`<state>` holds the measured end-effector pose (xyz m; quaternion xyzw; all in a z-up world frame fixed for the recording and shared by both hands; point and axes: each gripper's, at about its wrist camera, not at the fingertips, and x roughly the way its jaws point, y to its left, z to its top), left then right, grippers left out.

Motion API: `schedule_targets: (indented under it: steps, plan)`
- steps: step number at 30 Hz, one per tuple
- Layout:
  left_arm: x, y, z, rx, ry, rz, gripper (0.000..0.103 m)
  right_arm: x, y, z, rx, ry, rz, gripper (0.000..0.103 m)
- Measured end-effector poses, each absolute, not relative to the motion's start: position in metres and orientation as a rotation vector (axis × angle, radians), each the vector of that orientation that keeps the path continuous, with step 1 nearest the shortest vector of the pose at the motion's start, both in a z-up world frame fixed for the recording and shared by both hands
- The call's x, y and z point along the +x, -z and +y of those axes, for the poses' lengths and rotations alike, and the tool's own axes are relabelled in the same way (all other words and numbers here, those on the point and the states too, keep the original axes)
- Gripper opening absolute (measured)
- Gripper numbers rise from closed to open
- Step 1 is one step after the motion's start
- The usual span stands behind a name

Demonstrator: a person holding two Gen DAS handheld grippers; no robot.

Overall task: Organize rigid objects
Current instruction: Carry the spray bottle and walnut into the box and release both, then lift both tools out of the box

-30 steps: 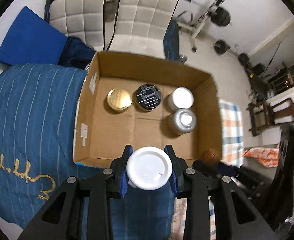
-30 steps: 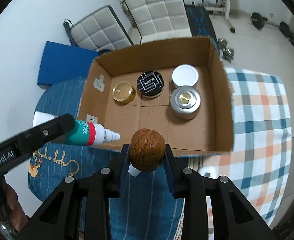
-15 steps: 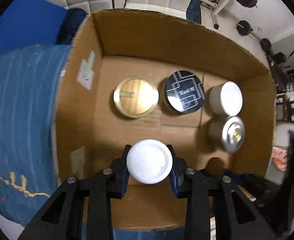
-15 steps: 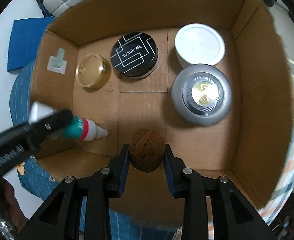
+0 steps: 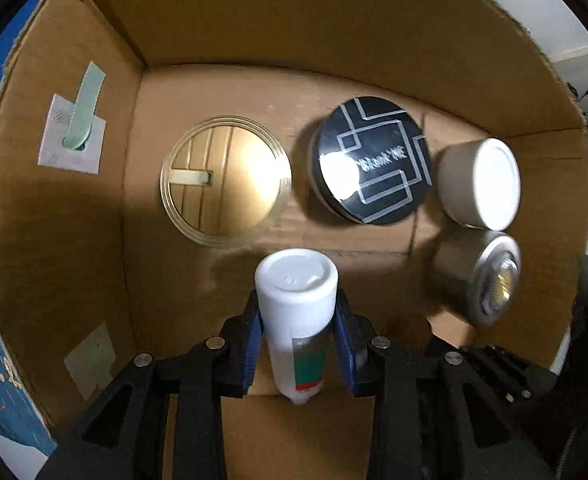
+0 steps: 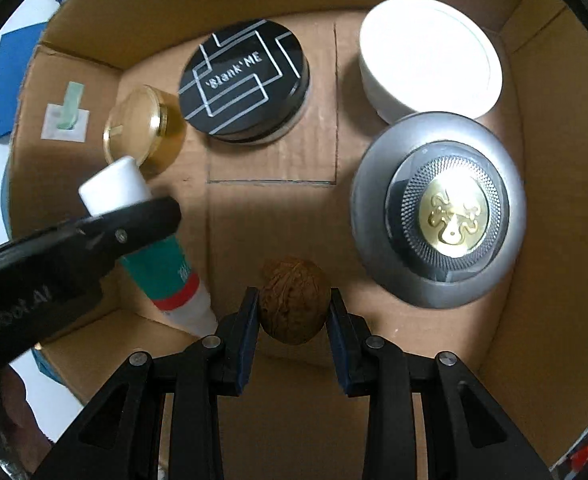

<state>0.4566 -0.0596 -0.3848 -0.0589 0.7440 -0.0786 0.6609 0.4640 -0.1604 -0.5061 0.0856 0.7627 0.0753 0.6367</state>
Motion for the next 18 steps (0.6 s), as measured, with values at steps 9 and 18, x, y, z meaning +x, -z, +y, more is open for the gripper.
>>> schedule_targets:
  steps: [9,18]
  plan:
    - [0.467,0.394,-0.054,-0.163,0.148,1.722,0.041,0.470,0.523,-0.173,0.256,-0.163,1.761,0.036]
    - [0.456,0.351,-0.039,-0.165,0.106,1.611,0.063,0.466,0.494,-0.185,0.242,-0.142,1.718,0.053]
